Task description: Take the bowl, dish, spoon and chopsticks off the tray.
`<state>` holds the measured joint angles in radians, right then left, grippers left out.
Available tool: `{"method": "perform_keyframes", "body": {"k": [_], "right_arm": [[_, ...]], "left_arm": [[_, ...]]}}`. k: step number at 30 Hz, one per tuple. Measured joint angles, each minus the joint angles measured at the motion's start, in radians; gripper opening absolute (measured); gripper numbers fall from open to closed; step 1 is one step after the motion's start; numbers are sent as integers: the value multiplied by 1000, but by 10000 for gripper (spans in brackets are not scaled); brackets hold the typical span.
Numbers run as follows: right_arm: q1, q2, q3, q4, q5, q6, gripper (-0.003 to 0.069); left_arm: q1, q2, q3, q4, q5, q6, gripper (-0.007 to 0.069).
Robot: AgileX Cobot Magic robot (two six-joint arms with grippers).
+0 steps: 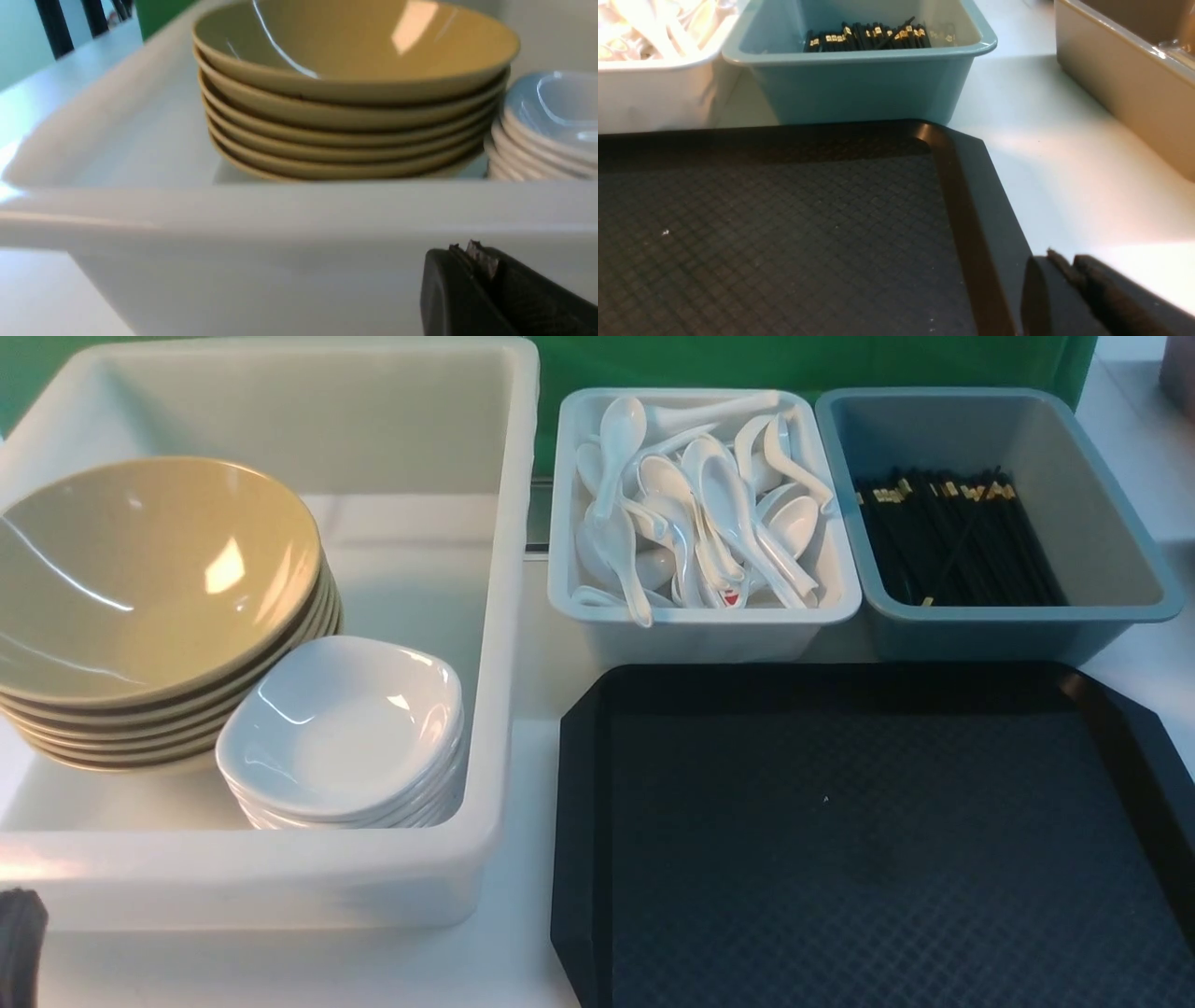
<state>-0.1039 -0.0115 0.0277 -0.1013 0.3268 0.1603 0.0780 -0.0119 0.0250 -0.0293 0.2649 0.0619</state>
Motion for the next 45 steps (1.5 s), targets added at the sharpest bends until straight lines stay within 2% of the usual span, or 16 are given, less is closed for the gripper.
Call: {"method": "perform_keyframes", "body": {"k": [2,45], "right_arm": [[0,0,0,0,0,0,94],[0,0,0,0,0,0,134]], "left_arm": [[-13,0,0,-1,40,0,-11],[-20,-2,0,-3,42,-12,-15]]}}
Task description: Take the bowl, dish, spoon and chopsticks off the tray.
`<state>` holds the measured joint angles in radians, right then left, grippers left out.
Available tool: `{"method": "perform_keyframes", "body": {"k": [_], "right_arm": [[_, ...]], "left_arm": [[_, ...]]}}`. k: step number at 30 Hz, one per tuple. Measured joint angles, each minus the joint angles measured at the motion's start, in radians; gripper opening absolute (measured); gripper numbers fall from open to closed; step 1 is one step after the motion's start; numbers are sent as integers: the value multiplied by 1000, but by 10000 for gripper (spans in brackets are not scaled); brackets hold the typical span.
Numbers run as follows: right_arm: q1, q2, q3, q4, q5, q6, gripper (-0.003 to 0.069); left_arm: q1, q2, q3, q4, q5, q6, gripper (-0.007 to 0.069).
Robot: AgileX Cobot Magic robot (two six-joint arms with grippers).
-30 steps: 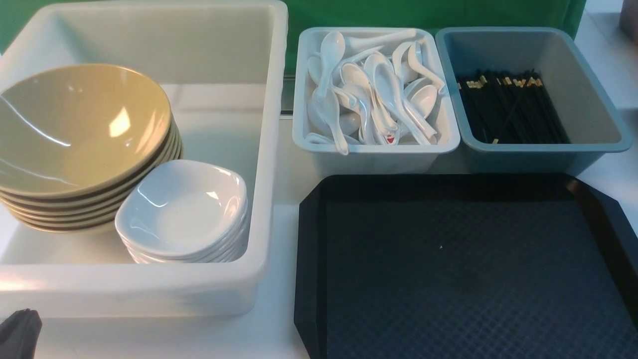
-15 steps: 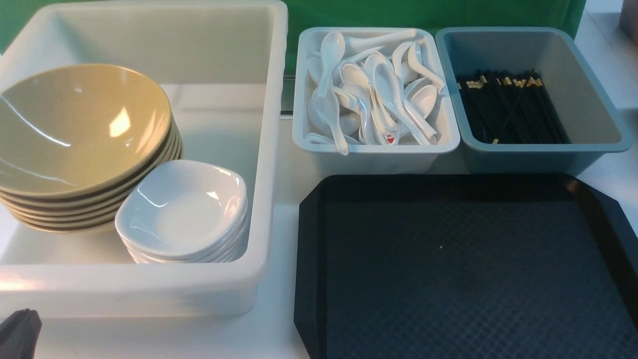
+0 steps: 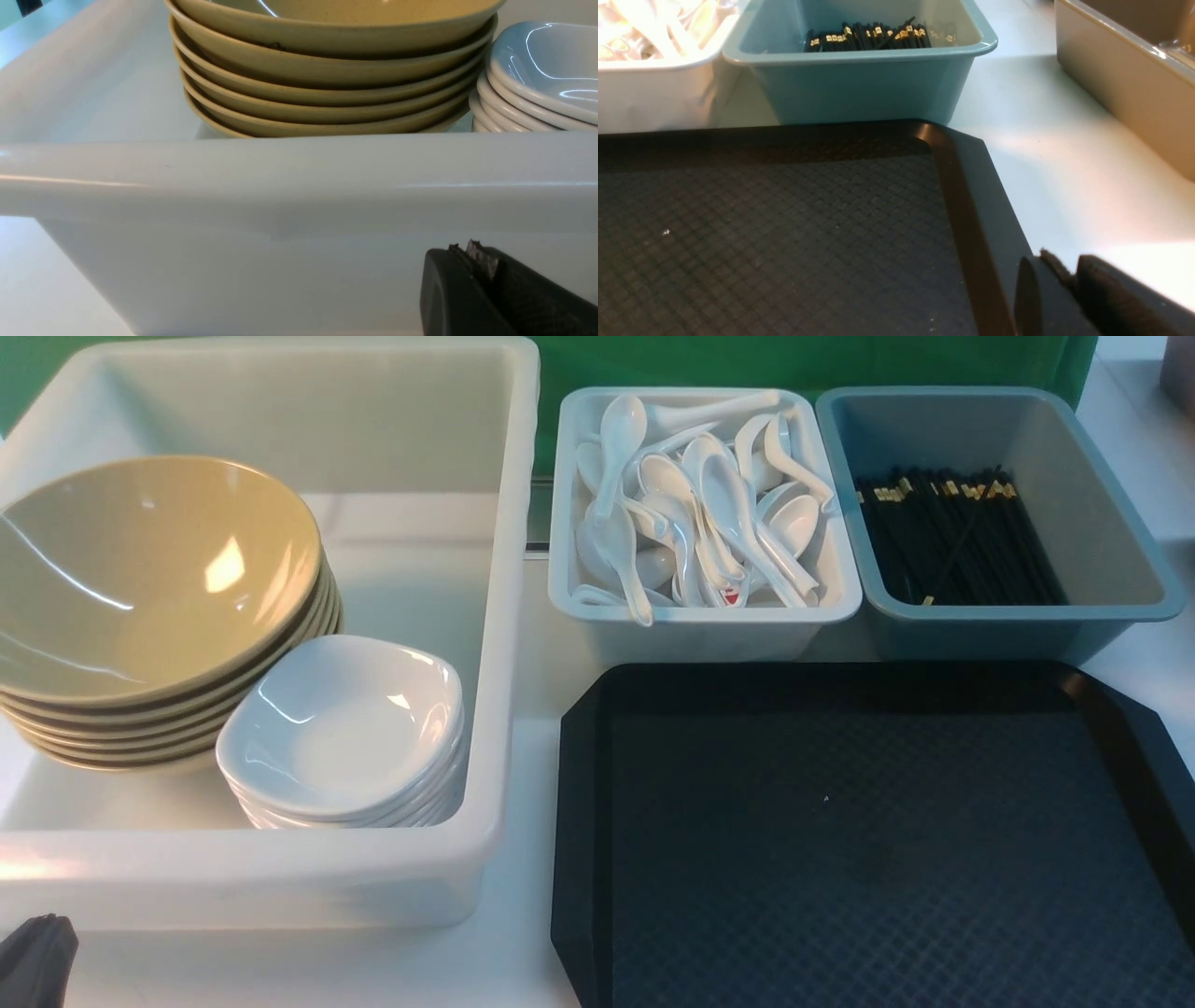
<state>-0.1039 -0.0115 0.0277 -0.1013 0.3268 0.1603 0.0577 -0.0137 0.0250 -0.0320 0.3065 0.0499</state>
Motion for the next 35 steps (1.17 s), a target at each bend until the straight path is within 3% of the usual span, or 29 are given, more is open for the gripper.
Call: {"method": "perform_keyframes", "body": {"k": [35], "right_arm": [[0,0,0,0,1,0,169]], "left_arm": [[0,0,0,0,0,0,-15]]}}
